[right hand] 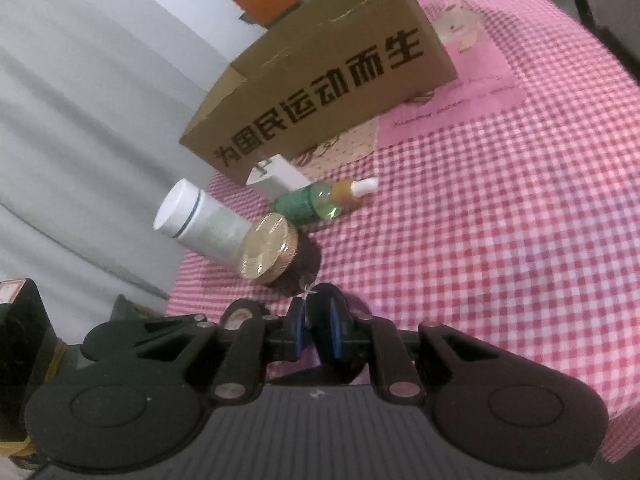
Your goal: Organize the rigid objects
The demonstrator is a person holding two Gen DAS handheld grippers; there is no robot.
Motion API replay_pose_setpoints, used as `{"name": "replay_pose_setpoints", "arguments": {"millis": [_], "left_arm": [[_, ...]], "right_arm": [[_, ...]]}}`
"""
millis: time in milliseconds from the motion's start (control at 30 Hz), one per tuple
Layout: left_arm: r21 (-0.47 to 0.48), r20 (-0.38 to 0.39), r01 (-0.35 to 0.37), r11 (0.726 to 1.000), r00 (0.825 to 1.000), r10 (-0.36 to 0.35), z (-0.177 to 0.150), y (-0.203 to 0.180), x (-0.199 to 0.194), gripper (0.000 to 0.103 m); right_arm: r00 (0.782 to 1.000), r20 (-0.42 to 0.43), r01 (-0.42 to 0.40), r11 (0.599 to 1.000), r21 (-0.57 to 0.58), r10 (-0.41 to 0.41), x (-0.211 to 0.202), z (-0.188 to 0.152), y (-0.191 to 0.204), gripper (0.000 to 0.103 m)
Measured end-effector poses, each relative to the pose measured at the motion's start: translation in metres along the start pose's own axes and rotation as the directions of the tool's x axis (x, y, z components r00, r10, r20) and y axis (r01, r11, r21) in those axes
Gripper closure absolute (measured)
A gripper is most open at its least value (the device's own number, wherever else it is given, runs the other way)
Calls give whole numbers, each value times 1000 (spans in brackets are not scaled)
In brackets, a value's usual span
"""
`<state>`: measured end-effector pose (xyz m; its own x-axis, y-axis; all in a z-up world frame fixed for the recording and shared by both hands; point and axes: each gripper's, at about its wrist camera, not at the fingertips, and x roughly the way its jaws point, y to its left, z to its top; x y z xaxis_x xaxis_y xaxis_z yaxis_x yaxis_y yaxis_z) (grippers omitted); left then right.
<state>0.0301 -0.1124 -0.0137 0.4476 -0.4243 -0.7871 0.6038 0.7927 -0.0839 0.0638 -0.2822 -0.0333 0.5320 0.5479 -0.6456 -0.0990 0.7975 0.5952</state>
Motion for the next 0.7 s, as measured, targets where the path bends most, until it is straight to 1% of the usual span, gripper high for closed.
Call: {"name": "replay_pose_setpoints", "arguments": {"millis": [100, 233, 400, 467, 633, 700], "left_arm": [[-13, -21, 5, 1000, 1000, -5, 2, 2, 4, 76], [-14, -24, 10, 1000, 1000, -10, 3, 2, 6, 73], [-24, -21, 28, 999, 999, -28, 5, 4, 8, 69], [-16, -23, 32, 999, 999, -32, 6, 4, 10, 65], [-14, -32, 32, 999, 999, -32, 8, 3, 17, 63], [-18, -27, 29, 999, 999, -30, 9, 4, 19, 63]], "right_arm": [[1000, -7, 9, 1000, 1, -9, 2, 2, 0, 87], [999, -19, 27, 1000, -3, -27, 2, 3, 1, 87], [999, -36, -5, 1000, 11, 5, -3, 1, 0, 87], [999, -43, -10, 1000, 12, 10, -2, -1, 1, 87], [999, -39, -18, 1000, 20, 19, 1, -1, 1, 87], [998, -44, -32, 999, 41, 33, 2, 0, -2, 87]]}}
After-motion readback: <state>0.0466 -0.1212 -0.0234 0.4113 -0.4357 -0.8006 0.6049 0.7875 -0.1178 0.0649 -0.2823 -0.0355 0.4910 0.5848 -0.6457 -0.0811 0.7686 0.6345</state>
